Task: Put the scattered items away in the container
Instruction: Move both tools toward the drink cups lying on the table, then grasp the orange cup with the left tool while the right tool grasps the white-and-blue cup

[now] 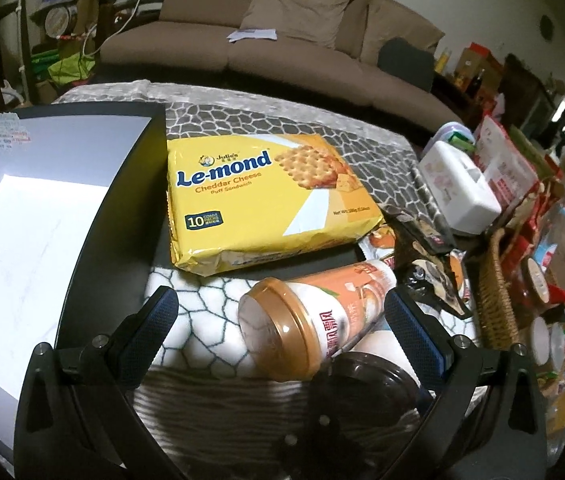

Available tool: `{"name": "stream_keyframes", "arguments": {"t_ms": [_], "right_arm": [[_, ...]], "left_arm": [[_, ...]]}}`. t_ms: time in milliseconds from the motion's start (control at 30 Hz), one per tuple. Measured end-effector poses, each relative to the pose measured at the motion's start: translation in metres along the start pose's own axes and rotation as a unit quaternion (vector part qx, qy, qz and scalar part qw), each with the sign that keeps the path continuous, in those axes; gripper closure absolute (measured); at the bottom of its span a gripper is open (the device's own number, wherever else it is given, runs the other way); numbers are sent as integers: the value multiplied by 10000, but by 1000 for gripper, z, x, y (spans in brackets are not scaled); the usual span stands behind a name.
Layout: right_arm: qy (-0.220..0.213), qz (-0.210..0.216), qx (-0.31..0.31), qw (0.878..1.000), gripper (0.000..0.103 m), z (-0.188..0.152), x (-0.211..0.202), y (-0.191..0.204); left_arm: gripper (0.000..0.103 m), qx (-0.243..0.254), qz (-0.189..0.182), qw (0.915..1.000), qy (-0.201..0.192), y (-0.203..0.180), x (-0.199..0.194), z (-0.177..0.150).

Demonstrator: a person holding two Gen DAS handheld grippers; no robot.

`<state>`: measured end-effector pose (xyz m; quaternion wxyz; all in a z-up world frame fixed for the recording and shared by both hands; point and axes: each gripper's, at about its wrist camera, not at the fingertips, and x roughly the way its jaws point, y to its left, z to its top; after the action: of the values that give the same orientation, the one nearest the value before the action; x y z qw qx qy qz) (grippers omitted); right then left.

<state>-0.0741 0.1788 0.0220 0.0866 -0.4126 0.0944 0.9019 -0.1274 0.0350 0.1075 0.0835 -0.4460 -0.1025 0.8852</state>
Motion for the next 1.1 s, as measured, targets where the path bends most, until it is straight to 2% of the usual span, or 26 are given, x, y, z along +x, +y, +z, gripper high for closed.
{"name": "stream_keyframes", "arguments": {"t_ms": [133,233,400,633,733,867,1100], "right_arm": [[160,-6,-342,9993,8,2,1,-7],[217,180,-442,9986,13,4,-11,-21],[587,500,-577,9954,21,7,-29,-55],[754,719,-562,9930,21,-4,-41,-83],[899,890,-511,9906,21,-10,-37,-88],[964,1131,-252,9886,20,-8,-35,-98],[975,1251,-255,9870,19,-6,-34,-99]], "left_arm": [[0,62,-32,10000,9,1,0,-1],[0,229,37,9997,1,-2,0,-5],[0,644,398,9971,25,-12,11,-19],[0,839,755,9936,66,-20,40,-29],[0,881,607,9943,-4,-18,49,-32],[0,1050,366,9937,99,-21,62,-36],[0,1659,493,9849,2,-43,79,-41]]}}
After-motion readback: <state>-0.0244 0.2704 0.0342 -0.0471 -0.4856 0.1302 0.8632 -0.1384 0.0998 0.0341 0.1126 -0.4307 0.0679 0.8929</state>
